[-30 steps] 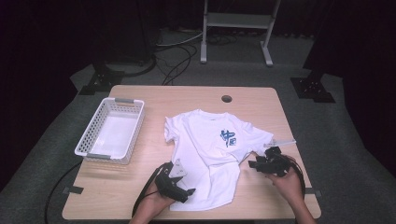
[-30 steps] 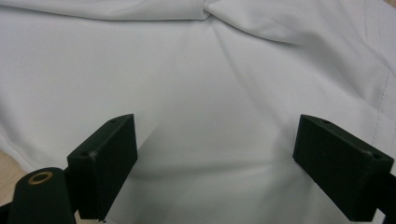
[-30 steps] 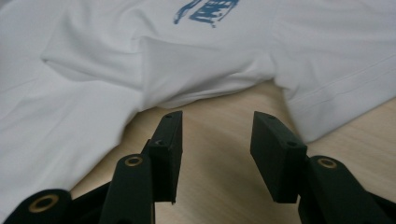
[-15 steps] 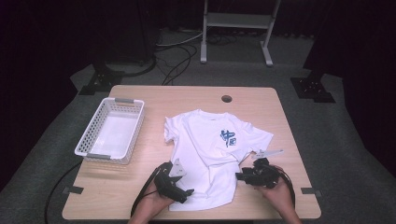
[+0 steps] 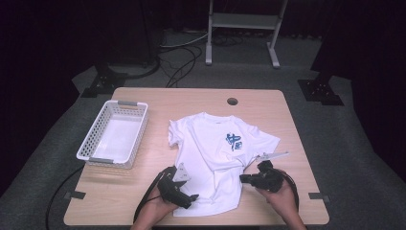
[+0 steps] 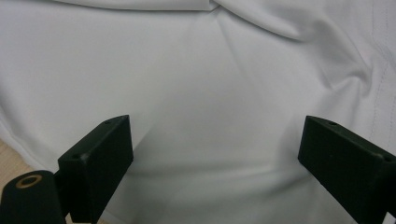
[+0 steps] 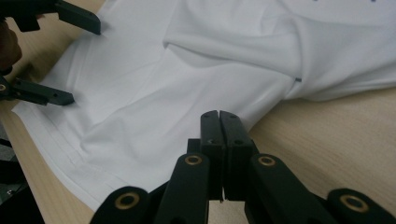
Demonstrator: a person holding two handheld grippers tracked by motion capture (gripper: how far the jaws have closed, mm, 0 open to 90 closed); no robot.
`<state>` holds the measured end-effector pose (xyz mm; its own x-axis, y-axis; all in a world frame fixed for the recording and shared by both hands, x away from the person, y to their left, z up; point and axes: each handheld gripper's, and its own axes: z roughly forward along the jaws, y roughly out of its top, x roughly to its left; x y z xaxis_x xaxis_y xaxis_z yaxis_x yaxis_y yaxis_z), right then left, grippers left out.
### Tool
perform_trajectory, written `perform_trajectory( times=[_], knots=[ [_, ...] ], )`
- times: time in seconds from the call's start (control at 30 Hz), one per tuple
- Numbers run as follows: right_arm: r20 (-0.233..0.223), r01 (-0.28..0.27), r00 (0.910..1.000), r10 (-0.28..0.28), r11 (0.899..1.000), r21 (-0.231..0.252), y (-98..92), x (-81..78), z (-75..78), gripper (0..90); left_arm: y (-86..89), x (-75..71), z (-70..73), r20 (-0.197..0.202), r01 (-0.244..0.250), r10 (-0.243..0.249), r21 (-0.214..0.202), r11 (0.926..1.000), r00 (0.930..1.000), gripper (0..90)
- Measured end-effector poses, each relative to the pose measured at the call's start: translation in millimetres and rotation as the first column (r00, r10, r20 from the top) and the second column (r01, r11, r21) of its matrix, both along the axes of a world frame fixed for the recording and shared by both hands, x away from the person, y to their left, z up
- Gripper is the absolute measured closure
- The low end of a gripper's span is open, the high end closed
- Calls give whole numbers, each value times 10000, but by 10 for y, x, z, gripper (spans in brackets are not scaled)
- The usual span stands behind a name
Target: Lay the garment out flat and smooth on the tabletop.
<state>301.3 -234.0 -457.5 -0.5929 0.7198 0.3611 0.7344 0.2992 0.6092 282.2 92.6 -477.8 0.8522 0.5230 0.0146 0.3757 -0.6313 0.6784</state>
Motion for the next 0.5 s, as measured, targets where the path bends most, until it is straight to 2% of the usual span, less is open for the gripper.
perform_trajectory(
  times=[0.27, 0.37, 0.5],
  knots=[
    [544, -310, 9980, 308, 9995, 42, 125, 62, 289, 888, 1, 1, 0, -12, 11, -11, -4, 10000, 10000, 99],
    [752, -568, 9955, 574, 9983, -92, 263, 151, 392, 898, 0, 2, 1, -21, 15, -15, 0, 10000, 10000, 99],
    [940, -1033, 9899, 1063, 9940, -358, 544, 340, 474, 897, 5, 1, -2, 17, 34, -34, -9, 10000, 10000, 99]
  ],
)
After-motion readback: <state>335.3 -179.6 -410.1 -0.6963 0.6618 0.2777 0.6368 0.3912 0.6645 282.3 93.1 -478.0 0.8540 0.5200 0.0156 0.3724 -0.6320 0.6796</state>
